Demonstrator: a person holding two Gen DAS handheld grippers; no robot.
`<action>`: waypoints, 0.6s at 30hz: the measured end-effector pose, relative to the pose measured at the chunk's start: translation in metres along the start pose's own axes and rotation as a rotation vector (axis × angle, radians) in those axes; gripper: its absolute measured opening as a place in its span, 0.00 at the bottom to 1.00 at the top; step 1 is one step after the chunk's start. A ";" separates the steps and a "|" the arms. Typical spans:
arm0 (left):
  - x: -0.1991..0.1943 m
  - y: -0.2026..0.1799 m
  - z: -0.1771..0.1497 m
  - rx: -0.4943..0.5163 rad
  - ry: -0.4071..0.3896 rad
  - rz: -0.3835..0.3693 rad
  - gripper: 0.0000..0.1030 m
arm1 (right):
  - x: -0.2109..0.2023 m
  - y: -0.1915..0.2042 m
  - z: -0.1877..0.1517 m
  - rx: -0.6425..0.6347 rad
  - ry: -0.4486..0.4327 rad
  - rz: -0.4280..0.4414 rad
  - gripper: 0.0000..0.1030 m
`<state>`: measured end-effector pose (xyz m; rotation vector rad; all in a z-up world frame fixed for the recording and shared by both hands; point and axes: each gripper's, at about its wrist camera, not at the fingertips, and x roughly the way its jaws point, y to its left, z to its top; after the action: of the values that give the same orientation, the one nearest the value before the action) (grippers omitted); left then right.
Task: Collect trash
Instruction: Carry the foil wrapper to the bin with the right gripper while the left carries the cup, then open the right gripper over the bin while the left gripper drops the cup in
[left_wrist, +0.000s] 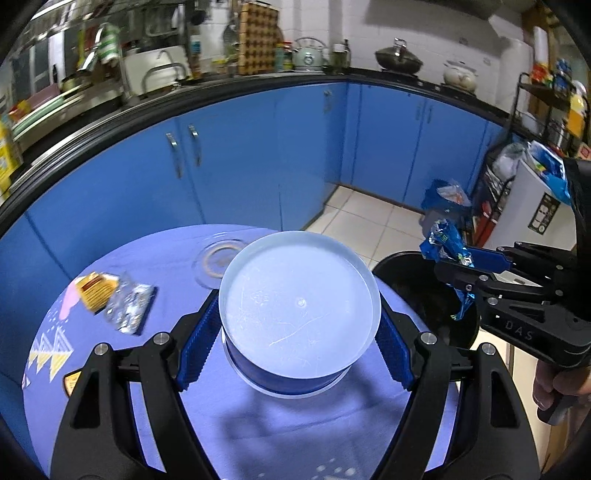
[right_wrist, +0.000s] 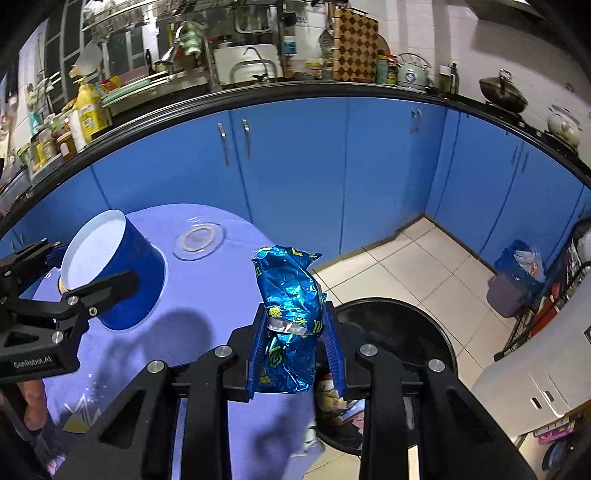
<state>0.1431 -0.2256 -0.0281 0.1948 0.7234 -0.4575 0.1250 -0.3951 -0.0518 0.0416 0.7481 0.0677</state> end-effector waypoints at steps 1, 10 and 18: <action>0.003 -0.004 0.001 0.006 0.002 -0.004 0.74 | 0.001 -0.004 -0.001 0.006 0.001 -0.003 0.28; 0.029 -0.030 0.018 0.035 0.028 -0.051 0.74 | 0.010 -0.037 -0.004 0.057 0.000 -0.030 0.28; 0.042 -0.048 0.033 0.052 0.024 -0.062 0.74 | 0.019 -0.059 -0.003 0.086 0.000 -0.041 0.29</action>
<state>0.1674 -0.2926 -0.0330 0.2273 0.7431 -0.5343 0.1393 -0.4520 -0.0705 0.1082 0.7510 -0.0037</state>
